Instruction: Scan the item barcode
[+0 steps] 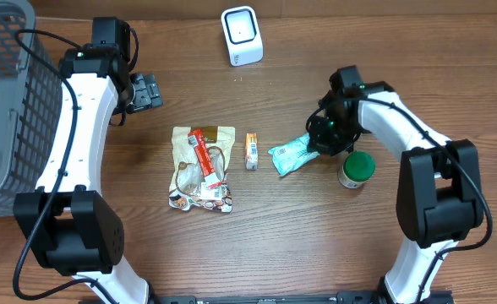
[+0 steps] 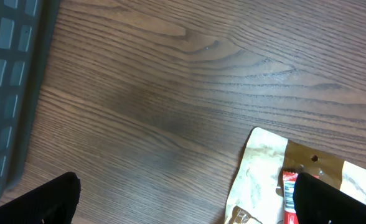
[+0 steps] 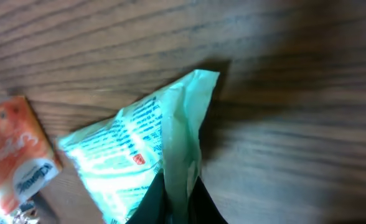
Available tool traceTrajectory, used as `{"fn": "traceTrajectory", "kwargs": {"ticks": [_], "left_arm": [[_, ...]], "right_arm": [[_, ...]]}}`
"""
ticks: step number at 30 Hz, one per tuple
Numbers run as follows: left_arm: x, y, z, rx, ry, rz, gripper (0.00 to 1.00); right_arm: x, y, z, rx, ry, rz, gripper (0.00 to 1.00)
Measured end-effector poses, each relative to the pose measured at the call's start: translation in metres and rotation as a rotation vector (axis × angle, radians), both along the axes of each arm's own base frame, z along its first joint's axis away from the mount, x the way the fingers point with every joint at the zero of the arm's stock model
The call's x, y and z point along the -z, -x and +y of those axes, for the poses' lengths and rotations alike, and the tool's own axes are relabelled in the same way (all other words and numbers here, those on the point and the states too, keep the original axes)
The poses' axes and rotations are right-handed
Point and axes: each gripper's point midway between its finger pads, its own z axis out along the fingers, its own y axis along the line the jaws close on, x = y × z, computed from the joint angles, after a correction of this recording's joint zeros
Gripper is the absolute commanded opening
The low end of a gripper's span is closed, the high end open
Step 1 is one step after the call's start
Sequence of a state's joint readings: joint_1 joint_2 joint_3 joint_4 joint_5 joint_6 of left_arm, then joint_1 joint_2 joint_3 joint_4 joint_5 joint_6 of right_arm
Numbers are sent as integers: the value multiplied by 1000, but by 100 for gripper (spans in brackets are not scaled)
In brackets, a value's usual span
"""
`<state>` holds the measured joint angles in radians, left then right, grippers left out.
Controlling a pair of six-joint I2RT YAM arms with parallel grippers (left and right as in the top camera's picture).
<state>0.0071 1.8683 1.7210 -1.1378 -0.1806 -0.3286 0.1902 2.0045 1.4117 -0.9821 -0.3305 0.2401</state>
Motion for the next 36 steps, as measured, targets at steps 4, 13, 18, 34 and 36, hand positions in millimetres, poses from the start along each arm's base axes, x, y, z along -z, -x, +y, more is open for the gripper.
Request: {"fn": "traceTrajectory", "kwargs": {"ticks": [4, 13, 18, 34, 36], "left_arm": [[0, 0, 0, 0, 0, 0, 100], [0, 0, 0, 0, 0, 0, 100], [0, 0, 0, 0, 0, 0, 100], [0, 0, 0, 0, 0, 0, 100], [0, 0, 0, 0, 0, 0, 100]], "right_arm": [[-30, -25, -3, -12, 37, -81, 4], [-136, -74, 0, -73, 101, -489, 4], [-163, -75, 6, -88, 58, -564, 4], [-164, -73, 14, -129, 16, -566, 4], [-164, -73, 14, -131, 14, -567, 4]]}}
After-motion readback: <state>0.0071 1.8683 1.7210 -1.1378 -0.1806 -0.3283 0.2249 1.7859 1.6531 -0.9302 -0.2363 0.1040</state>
